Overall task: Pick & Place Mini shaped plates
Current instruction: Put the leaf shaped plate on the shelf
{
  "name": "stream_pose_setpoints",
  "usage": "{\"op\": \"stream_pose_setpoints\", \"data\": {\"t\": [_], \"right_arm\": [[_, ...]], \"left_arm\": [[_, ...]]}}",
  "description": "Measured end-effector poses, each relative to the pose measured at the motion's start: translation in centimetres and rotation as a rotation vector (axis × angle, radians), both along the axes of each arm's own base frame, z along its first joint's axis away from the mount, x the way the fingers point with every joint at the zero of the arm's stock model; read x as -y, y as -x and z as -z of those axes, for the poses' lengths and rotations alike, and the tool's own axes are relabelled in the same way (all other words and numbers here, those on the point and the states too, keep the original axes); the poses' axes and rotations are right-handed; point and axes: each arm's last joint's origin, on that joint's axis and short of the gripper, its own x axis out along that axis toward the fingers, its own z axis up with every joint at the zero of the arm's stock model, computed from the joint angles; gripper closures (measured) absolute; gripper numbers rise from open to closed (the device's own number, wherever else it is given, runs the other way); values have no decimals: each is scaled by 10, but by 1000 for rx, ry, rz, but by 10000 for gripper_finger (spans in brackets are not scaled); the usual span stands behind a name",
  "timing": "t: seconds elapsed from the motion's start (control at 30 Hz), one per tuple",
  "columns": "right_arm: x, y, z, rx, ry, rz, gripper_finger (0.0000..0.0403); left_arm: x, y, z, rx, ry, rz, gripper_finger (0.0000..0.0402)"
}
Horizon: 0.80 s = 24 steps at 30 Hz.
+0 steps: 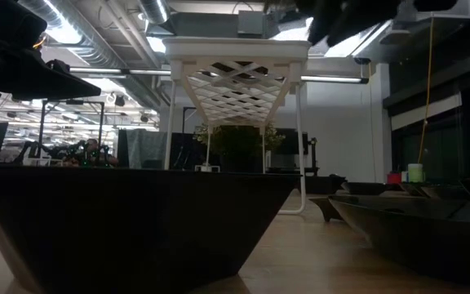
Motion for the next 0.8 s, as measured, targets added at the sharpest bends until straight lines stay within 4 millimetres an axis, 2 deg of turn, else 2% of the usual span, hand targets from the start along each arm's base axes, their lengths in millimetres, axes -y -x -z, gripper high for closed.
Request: {"op": "stream_pose_setpoints", "data": {"t": [0.33, 0.67, 0.8], "right_arm": [[19, 24, -1, -110, -107, 271, 302], [54, 43, 43, -185, -126, 566, 306], [70, 53, 55, -160, -181, 692, 306]], "left_arm": [[0, 0, 0, 0, 0, 0, 258], [0, 0, 0, 0, 0, 0, 258], [0, 0, 0, 0, 0, 0, 258]]}}
